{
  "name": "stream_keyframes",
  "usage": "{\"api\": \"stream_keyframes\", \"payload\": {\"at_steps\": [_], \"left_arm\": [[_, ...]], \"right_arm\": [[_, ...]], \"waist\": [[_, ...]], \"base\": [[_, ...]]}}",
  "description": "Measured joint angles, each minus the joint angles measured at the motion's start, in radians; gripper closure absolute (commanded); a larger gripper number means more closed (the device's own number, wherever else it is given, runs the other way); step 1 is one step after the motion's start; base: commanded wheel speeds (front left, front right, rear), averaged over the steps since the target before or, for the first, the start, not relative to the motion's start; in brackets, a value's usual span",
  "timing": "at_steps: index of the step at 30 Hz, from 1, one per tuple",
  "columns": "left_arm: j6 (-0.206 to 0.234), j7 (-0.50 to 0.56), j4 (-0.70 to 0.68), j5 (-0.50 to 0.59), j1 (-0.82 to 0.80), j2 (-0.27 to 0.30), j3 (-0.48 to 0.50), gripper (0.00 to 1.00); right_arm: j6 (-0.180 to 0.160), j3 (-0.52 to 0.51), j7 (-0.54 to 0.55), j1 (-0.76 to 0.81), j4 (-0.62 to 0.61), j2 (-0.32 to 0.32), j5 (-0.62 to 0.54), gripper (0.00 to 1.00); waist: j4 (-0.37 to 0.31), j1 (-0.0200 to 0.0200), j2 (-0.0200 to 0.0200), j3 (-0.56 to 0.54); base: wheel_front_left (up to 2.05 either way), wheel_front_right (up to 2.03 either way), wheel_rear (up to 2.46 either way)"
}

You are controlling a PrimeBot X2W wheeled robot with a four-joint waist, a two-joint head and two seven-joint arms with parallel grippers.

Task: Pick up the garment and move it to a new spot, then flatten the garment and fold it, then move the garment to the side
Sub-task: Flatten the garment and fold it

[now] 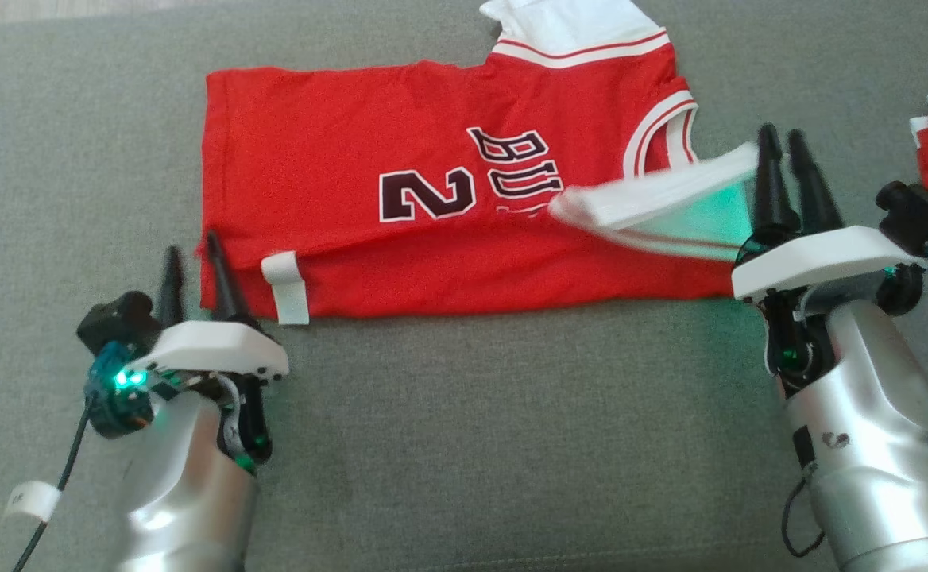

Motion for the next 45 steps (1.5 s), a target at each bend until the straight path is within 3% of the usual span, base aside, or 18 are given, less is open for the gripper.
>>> {"api": "stream_keyframes", "payload": {"at_steps": [6, 12, 17, 27, 37, 45], "left_arm": [[0.05, 0.0, -0.123, 0.128, 0.077, 0.003, 0.051, 0.0], [0.04, 0.0, -0.189, 0.25, 0.276, 0.003, 0.062, 0.0], [0.027, 0.0, -0.227, 0.314, 0.377, 0.003, 0.063, 0.0], [0.015, 0.0, -0.261, 0.339, 0.53, 0.005, 0.057, 0.0], [0.019, 0.0, -0.289, 0.317, 0.515, 0.007, -0.003, 0.0], [0.015, 0.0, -0.291, 0.315, 0.426, 0.007, -0.034, 0.0]], "right_arm": [[0.0, -0.042, -0.049, 0.019, -0.062, 0.0, -0.17, 0.0], [0.0, -0.11, -0.05, 0.211, -0.149, 0.032, -0.314, 0.0], [0.0, -0.112, -0.05, 0.351, -0.15, 0.046, -0.354, 0.0], [0.0, -0.081, -0.05, 0.457, -0.141, 0.053, -0.332, 0.0], [0.0, -0.082, -0.05, 0.407, -0.102, 0.054, -0.31, 0.0], [0.0, -0.112, -0.049, 0.211, 0.102, 0.054, -0.331, 0.0]], "waist": [[-0.005, -0.0002, 0.0, -0.032], [-0.009, -0.0003, 0.0, -0.079], [-0.005, -0.0003, 0.0, -0.132], [0.001, -0.0005, 0.0, -0.224], [0.002, -0.0002, 0.0, -0.178], [0.018, 0.0, 0.0, -0.108]], "base": [[0.0, 0.0, 0.0], [0.0, 0.0, 0.0], [0.0, 0.0, 0.0], [0.0, 0.0, 0.0], [0.0, 0.0, 0.0], [0.0, 0.0, 0.0]]}}
